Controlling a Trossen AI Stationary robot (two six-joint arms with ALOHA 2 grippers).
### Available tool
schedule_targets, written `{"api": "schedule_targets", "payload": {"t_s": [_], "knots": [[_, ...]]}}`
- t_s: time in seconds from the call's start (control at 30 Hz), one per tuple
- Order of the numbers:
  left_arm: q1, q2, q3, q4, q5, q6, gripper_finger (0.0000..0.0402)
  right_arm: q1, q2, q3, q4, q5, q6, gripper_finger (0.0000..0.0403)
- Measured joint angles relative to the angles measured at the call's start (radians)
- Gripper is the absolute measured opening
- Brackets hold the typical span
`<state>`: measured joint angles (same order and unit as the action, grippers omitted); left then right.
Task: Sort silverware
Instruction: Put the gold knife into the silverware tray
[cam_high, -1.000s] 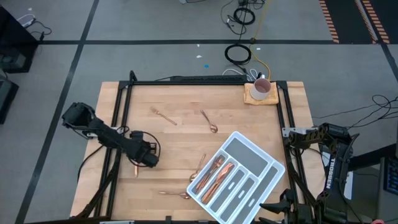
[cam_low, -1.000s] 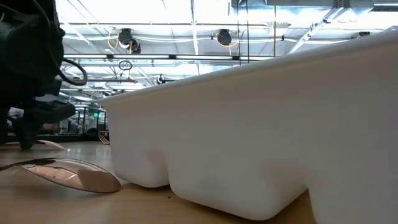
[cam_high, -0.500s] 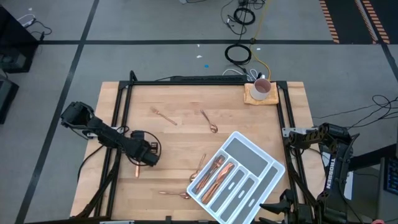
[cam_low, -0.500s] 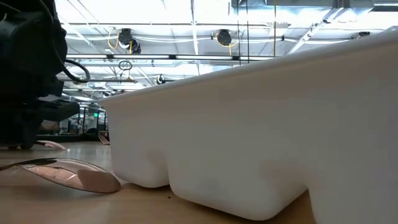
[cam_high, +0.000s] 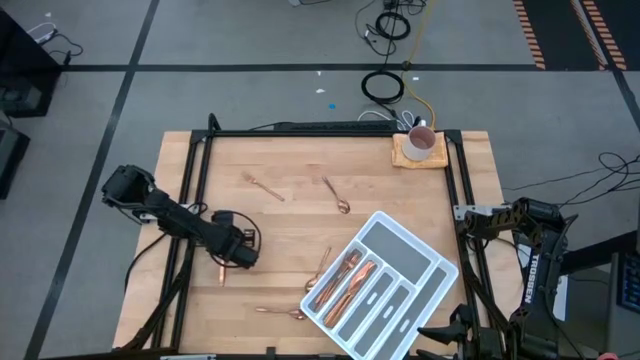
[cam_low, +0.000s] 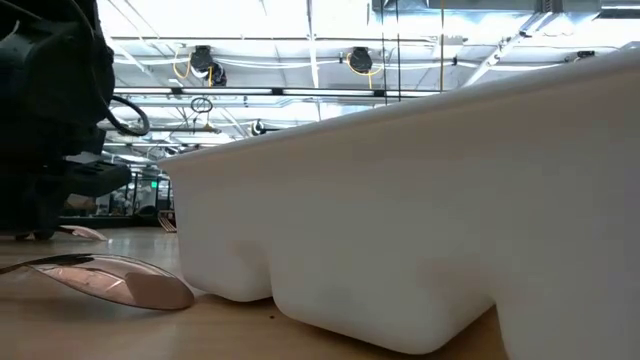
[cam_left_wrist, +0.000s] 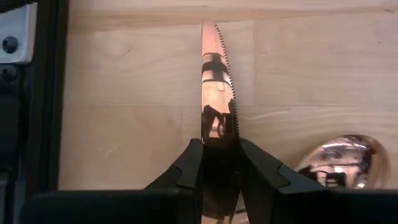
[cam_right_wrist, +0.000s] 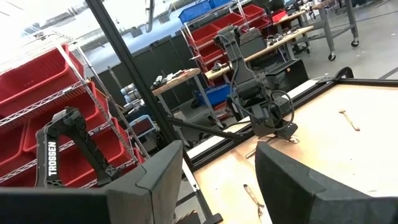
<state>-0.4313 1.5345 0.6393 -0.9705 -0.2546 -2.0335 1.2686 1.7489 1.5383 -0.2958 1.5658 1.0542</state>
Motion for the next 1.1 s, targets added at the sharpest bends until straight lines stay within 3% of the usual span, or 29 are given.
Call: {"api": "schedule_targets", "payload": {"t_s": [0.57, 1.1], "knots": [[0.006, -0.004, 0.069, -0.016, -0.043, 0.019, 0.0075, 0.000, 0.000, 0.000, -0.002, 0.000, -0.036, 0.0187], [0.019, -0.005, 0.266, -0.083, -0.158, 0.133, 0.0075, 0.000, 0.000, 0.000, -0.002, 0.000, -0.084, 0.0187]]}}
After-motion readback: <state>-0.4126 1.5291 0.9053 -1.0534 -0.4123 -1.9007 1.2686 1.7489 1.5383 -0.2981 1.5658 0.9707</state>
